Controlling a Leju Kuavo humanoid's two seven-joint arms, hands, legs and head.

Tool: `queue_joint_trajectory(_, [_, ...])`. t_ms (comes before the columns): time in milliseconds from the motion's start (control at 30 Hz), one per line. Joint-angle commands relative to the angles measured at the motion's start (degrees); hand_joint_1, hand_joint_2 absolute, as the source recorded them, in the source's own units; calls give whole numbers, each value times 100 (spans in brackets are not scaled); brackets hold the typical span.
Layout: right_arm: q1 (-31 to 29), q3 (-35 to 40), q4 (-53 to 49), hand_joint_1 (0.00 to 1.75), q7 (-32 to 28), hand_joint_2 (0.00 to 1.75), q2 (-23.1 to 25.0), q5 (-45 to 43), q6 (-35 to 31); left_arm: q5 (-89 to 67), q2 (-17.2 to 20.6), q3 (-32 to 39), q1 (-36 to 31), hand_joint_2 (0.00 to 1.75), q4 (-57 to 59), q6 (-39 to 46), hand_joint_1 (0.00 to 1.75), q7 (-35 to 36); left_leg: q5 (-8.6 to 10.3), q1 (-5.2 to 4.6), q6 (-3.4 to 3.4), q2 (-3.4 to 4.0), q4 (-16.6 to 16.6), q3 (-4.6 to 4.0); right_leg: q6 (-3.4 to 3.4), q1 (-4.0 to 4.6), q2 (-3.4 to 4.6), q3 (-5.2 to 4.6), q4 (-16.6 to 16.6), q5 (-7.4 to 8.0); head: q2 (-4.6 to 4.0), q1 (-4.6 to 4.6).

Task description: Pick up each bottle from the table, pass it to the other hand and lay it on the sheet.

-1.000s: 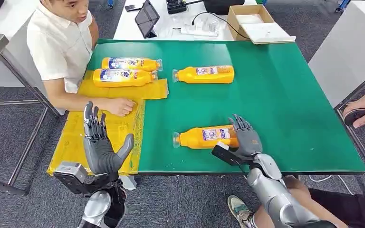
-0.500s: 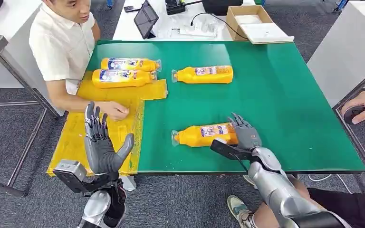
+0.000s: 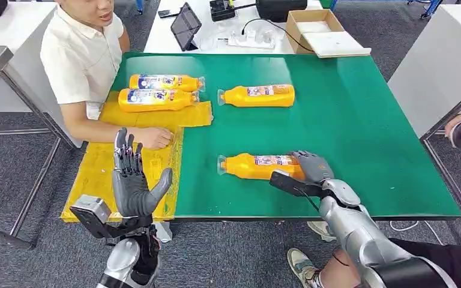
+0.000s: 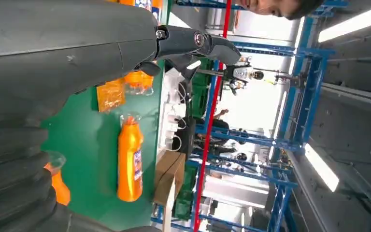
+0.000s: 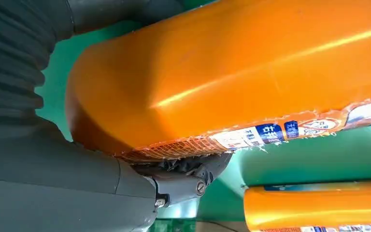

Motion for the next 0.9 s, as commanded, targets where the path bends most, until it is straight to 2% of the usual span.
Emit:
queue_joint_trajectory(33, [223,-514,252,175,-777,175,287,-662,-471,-2,126,64,-133,175,291,49,0,-60,-3,9,-14,-4,-14,23,-16,11,-11,26,-16,-5,0,0])
queue_joint_trajectory(133, [223,-514,252,175,-777,175,287,-662,-471,-2,126,64,-133,175,291,49,0,-60,-3,9,-14,-4,-14,23,-16,11,-11,26,-16,-5,0,0])
queue_joint_trajectory(167, [267,-660,120,175,-1061,175,356,-871,-634,17,109,111,-102,175,247,116,0,-112,-4,9,-15,-4,-15,24,-17,11,-12,27,-16,-5,0,0])
queue_joint_trajectory(200, [267,-660,120,175,-1061,175,356,-871,-634,17,109,111,-102,175,247,116,0,-112,-4,10,-17,-4,-16,26,-19,12,-13,29,-18,-6,0,0])
queue_joint_trajectory(233, [446,-941,-320,175,-1645,175,574,-1414,-862,90,112,210,79,175,21,210,0,-149,-5,10,-16,2,-16,26,-18,11,-8,27,-16,-6,0,0])
queue_joint_trajectory(267, [1529,-751,-2862,175,-2013,175,936,-2376,-1058,177,56,319,411,175,-292,370,0,-102,-4,7,-14,8,-13,20,-15,9,-1,18,-10,-4,0,2])
queue_joint_trajectory(300, [1849,-614,-3588,175,-2080,175,987,-2515,-1160,156,62,284,431,175,-243,420,0,11,-6,11,-21,11,-20,29,-24,13,-2,26,-16,-7,0,2])
queue_joint_trajectory(333, [2508,-9,-4972,175,-1902,175,1016,-2454,-1852,148,91,138,394,175,121,448,0,237,-12,9,-20,28,-14,23,-22,11,16,16,-8,-7,0,0])
queue_joint_trajectory(367, [2508,-9,-4972,175,-1902,175,1016,-2454,-1852,148,91,138,394,175,121,448,0,237,-15,10,-19,40,-15,23,-21,12,25,14,-8,-6,0,0])
queue_joint_trajectory(433, [2500,-20,-4948,175,-1904,175,978,-2455,-1848,149,92,140,383,175,120,448,0,237,-8,14,-10,-17,-5,-31,-13,14,-10,-25,5,-15,0,0])
queue_joint_trajectory(467, [2455,-8,-4863,175,-1907,175,968,-2496,-1869,147,95,140,382,175,113,450,0,237,-7,15,-11,-17,-6,-49,-13,15,-11,-42,2,-12,0,2])
queue_joint_trajectory(600, [2431,-4,-4813,175,-1922,175,955,-2529,-1889,149,98,142,386,175,96,450,0,237,-9,13,-11,-14,-5,-48,-14,13,-8,-41,2,-14,0,2])
queue_joint_trajectory(633, [2437,-2,-4835,175,-2013,175,972,-2501,-2013,123,118,110,376,175,124,440,0,310,-7,14,-11,-13,-6,-51,-13,14,-7,-43,0,-11,0,0])
queue_joint_trajectory(700, [2491,179,-4812,175,-2083,175,1010,-1938,-2672,34,269,-148,294,175,404,143,0,695,-7,12,-12,-18,-8,-47,-14,13,-13,-39,-1,-12,0,0])
queue_joint_trajectory(733, [2464,298,-4761,175,-2014,175,990,-2086,-2668,180,325,-249,247,175,608,-323,0,870,-5,10,-11,-20,-9,-49,-13,11,-13,-42,-2,-11,0,0])
queue_joint_trajectory(767, [2422,296,-4710,175,-2056,175,1019,-2684,-2264,458,438,-372,196,175,860,-878,0,1234,-8,11,-14,-19,-13,-37,-17,12,-14,-31,-3,-15,0,0])
queue_joint_trajectory(900, [2112,489,-4124,175,-2054,175,1022,-2766,-1957,272,420,-400,178,175,1188,-1068,0,840,-7,11,-15,-4,-21,-24,-17,13,-2,-24,-11,-11,0,0])
